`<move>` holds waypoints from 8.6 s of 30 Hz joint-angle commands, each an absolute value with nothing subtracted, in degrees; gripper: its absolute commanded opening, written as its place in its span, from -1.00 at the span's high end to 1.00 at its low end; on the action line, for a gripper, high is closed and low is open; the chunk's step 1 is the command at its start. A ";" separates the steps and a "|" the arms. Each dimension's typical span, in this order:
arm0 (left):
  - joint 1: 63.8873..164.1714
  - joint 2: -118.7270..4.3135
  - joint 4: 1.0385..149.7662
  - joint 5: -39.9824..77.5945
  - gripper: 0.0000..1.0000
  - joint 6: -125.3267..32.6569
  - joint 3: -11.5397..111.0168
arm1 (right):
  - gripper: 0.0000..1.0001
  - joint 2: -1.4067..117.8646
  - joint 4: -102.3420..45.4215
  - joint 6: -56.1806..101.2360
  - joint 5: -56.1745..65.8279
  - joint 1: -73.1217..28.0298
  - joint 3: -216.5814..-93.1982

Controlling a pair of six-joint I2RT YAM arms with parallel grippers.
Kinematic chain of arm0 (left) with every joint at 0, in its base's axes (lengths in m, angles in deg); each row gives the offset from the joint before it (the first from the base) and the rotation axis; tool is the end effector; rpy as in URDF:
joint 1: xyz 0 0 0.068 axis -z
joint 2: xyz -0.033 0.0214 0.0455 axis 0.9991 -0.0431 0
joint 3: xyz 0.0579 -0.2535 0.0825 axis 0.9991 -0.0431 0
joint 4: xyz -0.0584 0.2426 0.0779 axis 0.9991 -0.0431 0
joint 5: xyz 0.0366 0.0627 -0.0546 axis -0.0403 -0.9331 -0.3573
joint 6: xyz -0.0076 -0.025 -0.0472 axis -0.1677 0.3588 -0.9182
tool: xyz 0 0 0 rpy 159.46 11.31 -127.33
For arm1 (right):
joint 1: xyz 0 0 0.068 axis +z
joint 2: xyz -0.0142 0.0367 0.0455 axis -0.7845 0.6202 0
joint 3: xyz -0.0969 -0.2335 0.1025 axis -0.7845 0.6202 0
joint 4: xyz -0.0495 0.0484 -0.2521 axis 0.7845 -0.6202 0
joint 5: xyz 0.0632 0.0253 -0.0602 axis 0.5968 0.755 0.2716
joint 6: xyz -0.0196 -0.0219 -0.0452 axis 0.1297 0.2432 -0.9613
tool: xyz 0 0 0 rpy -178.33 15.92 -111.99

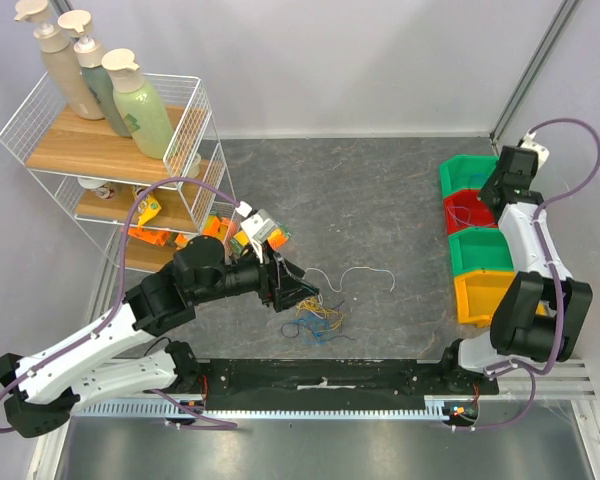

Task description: Untangle the cables

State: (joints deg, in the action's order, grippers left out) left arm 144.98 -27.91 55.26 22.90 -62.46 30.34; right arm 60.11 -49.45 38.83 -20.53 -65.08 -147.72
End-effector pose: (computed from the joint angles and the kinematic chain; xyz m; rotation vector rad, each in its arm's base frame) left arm 0.0904 -0.1557 0.3703 0.6639 1.8301 -1.2289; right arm 0.3156 -0.0862 0.3087 0.8432 2.0065 -0.2436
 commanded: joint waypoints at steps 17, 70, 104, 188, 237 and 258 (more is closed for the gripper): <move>144.83 -27.85 56.69 24.96 -0.41 -63.58 30.57 | -0.14 68.65 -47.99 37.07 -12.84 -67.76 -148.16; 144.75 -33.92 53.96 15.47 -0.24 -68.06 20.47 | -0.31 54.69 -51.08 37.58 -0.68 -40.53 -139.32; 144.57 -53.25 65.04 5.45 -0.31 -76.15 14.83 | -0.24 34.98 -32.17 54.03 -6.14 17.40 -102.55; 140.97 -62.05 83.59 6.77 0.16 -75.98 2.79 | 1.00 61.43 -17.59 1.93 -12.31 20.75 -223.73; 140.18 -29.17 72.07 23.29 -0.35 -63.67 21.34 | 1.00 57.21 -18.37 -26.73 -45.97 12.86 -197.89; 140.26 -28.99 63.99 26.45 -0.37 -62.09 22.56 | 1.00 63.46 -23.47 -25.16 -46.58 -22.65 -211.36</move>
State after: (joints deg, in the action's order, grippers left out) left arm 140.48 -26.97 66.12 23.69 -65.21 18.30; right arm 65.29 -23.88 -25.80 -45.77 -18.35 -209.93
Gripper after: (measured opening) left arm 0.683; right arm 0.010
